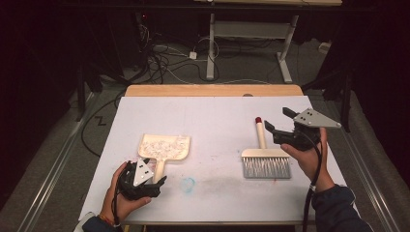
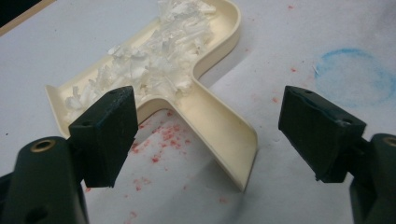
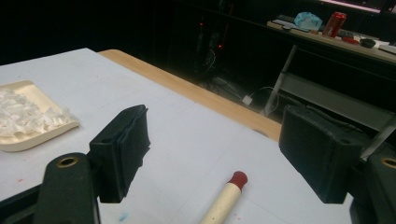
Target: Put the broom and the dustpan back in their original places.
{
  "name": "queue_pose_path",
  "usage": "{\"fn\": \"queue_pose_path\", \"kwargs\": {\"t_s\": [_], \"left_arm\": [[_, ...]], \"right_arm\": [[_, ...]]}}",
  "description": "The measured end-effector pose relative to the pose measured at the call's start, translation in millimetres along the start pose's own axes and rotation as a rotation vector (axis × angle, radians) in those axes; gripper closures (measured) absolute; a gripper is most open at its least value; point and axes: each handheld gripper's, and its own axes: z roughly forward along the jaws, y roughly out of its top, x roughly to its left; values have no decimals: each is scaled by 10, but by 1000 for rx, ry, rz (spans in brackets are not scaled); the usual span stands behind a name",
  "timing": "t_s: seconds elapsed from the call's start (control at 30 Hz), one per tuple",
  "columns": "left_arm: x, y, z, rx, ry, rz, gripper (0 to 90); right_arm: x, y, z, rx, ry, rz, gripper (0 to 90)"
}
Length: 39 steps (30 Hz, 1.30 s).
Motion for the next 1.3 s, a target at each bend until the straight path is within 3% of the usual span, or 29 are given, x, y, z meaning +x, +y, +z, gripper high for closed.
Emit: {"fn": "queue_pose_path", "kwargs": {"t_s": [0.1,0.37,1.3], "left_arm": [[-3,0,-3,4,1,5,186],[-9,-3,-11,1,-1,4,186],[-12,16,-17,-8,3,-3,186]], "right_arm": [[39,9,-56,-10,18,10,231],[138,21,-218,-34,21,-28,233],[212,-239,-547,-18,35,-113,239]]}}
